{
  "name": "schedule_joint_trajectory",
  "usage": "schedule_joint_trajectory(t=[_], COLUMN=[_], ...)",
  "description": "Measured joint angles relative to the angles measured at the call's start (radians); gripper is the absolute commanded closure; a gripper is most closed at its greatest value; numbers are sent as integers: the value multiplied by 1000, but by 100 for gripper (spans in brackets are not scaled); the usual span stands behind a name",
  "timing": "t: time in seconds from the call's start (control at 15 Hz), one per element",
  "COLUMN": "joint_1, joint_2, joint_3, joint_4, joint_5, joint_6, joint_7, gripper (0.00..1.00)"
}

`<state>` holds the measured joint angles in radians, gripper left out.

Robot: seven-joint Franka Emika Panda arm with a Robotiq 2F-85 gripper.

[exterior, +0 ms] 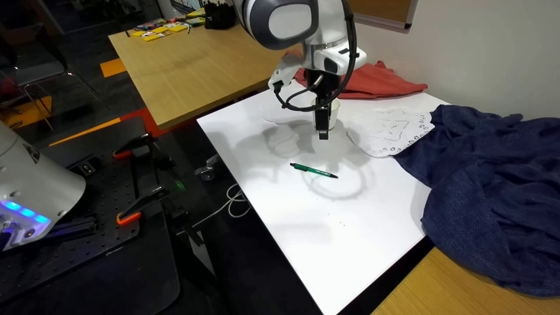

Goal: Remove the pen out of the cup and put it on the table

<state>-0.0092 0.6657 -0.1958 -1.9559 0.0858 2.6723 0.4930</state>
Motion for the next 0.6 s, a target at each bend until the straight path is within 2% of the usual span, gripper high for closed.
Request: schedule_joint_trajectory(t=[0.4,0.6], joint_1=[0,1], joint_2=[-102,-105], joint_3=[-3,-3], joint_4=[-41,-44], joint_5=[1,1], joint_6=[47,48], joint_7=[0,0], gripper=[0,0])
